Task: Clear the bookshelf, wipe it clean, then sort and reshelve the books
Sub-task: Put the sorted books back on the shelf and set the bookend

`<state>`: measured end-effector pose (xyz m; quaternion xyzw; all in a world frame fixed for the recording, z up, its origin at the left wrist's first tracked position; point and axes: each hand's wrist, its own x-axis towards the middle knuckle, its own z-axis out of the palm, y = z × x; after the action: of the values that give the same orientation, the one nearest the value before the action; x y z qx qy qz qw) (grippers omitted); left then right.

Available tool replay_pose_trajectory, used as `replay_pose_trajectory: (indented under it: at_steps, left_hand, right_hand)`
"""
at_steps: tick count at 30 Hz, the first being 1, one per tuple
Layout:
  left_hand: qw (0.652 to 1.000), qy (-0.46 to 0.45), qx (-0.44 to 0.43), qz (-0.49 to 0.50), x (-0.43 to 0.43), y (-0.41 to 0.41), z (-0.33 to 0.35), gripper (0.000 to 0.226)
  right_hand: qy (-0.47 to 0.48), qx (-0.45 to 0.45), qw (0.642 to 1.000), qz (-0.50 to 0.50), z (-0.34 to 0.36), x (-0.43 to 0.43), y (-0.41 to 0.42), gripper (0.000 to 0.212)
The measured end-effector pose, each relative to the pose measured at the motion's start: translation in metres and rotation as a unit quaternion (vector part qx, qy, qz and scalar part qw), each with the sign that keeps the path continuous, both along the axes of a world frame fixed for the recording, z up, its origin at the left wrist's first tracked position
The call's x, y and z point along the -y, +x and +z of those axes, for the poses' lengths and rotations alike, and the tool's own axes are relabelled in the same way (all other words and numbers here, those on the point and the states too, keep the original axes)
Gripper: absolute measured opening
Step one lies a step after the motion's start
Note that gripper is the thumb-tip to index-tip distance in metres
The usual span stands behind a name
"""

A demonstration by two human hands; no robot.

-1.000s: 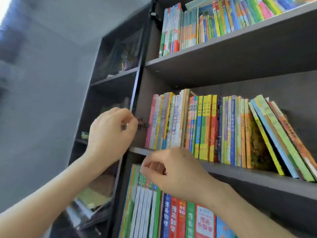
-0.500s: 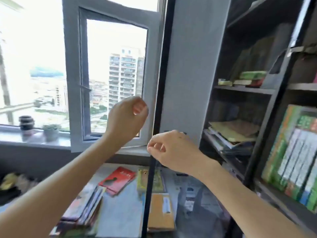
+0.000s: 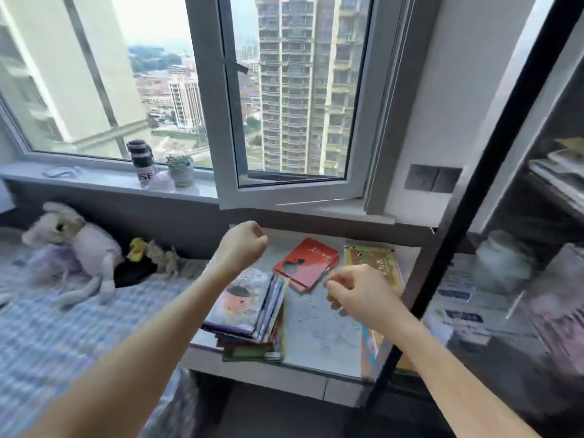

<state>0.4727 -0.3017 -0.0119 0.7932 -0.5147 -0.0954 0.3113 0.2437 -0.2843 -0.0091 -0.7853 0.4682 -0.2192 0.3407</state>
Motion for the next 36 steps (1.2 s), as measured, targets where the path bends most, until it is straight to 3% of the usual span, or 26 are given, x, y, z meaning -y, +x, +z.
replay_pose_trajectory:
  at_steps: [7,13,15,18,20,23,27,29,31,35,36]
  left_hand:
    - [0.992,0.112,0.001,-0.062,0.112,0.068,-0.101,0.020]
    - [0.959,0.193,-0.059,-0.201,0.173,0.050,-0.152,0.026]
    - [0.938,0.227,-0.114,-0.234,0.183,0.031,-0.167,0.034]
    - [0.866,0.299,-0.338,-0.216,0.185,-0.008,-0.192,0.007]
    - [0.804,0.351,-0.451,-0.166,0.185,-0.034,-0.214,0.019]
    - [0.720,0.421,-0.540,-0.110,0.185,-0.074,-0.247,0.018]
    - [0.657,0.423,-0.622,-0.050,0.184,-0.116,-0.277,0.020]
    - [0.663,0.408,-0.626,-0.029,0.185,-0.137,-0.288,0.021]
    - [0.692,0.387,-0.609,-0.018,0.185,-0.154,-0.295,0.015]
    - [0.829,0.352,-0.432,-0.049,0.188,-0.168,-0.299,0.008]
    - [0.848,0.352,-0.391,-0.062,0.190,-0.167,-0.296,0.013]
  right_hand:
    - [0.181,0.000,0.973,-0.142,-0.098,0.092,0.063,0.027]
    - [0.280,-0.141,0.911,-0.268,-0.187,0.122,0.073,0.020]
    - [0.270,-0.171,0.886,-0.336,-0.200,0.132,0.067,0.034]
    - [0.255,-0.218,0.847,-0.412,-0.215,0.144,0.050,0.038]
    - [0.252,-0.229,0.819,-0.462,-0.221,0.152,0.036,0.041]
    - [0.248,-0.246,0.765,-0.540,-0.227,0.172,0.011,0.041]
    - [0.235,-0.266,0.708,-0.611,-0.240,0.193,-0.019,0.043]
    - [0.233,-0.280,0.692,-0.623,-0.251,0.201,-0.029,0.041]
    - [0.235,-0.287,0.682,-0.630,-0.262,0.205,-0.032,0.043]
    - [0.224,-0.295,0.684,-0.629,-0.285,0.207,-0.032,0.065]
    - [0.219,-0.298,0.685,-0.627,-0.286,0.206,-0.031,0.068]
